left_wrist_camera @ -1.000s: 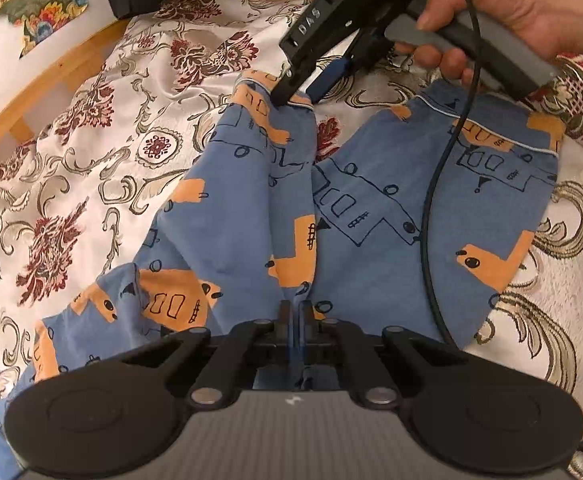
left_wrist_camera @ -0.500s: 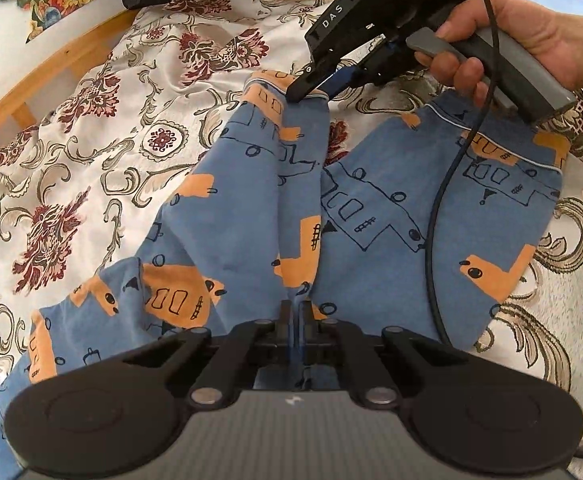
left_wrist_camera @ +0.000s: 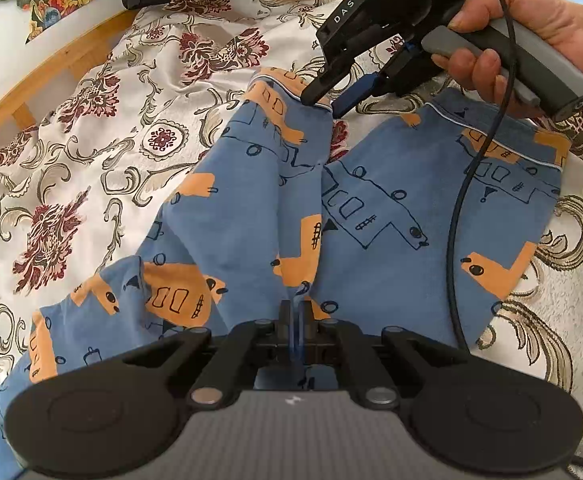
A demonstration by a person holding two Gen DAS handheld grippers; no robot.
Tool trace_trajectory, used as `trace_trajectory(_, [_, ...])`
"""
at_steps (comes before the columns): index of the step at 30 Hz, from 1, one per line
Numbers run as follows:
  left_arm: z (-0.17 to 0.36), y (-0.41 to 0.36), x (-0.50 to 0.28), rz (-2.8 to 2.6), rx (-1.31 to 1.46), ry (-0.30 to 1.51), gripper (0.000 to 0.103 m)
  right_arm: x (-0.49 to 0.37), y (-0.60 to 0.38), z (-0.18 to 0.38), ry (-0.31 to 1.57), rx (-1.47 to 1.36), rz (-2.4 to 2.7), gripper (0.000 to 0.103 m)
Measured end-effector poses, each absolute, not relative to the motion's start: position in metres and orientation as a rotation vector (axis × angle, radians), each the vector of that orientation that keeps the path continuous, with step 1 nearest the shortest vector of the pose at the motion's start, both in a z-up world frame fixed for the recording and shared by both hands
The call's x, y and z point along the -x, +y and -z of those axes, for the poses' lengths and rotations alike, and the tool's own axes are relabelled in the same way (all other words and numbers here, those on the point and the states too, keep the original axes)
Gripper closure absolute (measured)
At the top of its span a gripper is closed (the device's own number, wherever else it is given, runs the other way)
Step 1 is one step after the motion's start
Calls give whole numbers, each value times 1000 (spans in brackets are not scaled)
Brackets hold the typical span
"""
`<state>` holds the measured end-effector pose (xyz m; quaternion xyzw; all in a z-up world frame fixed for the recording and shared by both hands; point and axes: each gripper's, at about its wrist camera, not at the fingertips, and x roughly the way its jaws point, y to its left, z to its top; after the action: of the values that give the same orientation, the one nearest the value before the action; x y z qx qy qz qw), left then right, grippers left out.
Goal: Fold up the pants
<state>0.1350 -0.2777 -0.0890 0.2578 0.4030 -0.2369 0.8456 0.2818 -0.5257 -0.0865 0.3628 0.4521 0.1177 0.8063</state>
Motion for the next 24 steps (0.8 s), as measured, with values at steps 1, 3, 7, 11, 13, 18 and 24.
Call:
trace_trajectory(1, [89,-278,-135,498,-543,850,101,-282,-526,88,959,-786,-245,90])
trace_trajectory(3, [89,-278,-135,497,-542,850,101,-283,-527,90,943,-799,-233,95])
trace_trajectory(7, [88,-277,-135,498,-538,849,101,-278,-527,87,899,-811,-232,99])
trace_trajectory(11, [88,-276,-136,499,-525,853,101,-273,-528,83,882,-807,-212,99])
trace_trajectory(13, [87,-275,-136,498,-522,852,101,-269,-528,78,870,-782,-199,100])
trace_trajectory(18, [82,-273,-133,502,-504,844,102,-245,-524,45,835,-648,-163,100])
trace_trajectory(24, [70,-271,-122,547,-484,804,102,-203,-523,1,808,-529,-86,100])
